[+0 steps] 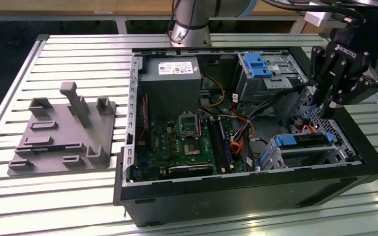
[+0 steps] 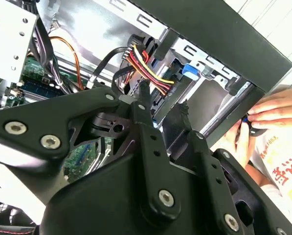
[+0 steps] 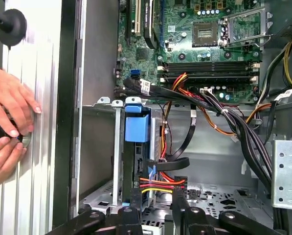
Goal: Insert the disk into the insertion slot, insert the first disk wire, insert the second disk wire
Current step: 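Insert the second disk wire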
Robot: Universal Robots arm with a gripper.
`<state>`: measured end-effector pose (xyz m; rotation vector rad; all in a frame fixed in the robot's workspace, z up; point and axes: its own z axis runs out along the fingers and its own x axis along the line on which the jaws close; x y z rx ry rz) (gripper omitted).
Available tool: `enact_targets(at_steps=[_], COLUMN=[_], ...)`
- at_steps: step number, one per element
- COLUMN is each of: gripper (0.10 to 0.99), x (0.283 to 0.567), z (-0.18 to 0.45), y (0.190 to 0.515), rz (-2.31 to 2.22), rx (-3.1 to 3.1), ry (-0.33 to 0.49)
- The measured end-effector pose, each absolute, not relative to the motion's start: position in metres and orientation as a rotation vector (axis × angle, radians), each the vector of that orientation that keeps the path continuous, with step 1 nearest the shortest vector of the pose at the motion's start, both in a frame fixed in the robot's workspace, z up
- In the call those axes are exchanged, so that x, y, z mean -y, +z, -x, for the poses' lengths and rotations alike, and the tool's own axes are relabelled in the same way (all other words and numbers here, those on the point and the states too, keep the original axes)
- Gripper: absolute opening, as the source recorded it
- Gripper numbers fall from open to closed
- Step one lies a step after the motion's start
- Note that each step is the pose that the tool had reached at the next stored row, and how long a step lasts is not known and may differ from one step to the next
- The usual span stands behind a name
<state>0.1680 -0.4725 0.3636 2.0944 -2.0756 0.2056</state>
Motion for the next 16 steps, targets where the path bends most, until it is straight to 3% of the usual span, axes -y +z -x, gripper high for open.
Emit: enact_targets(at_steps=[16], gripper=[0.384], x=[0.471], z=[-0.146], y=[0.356], rz=[-2.063], rx=[2.067], ry=[0.238])
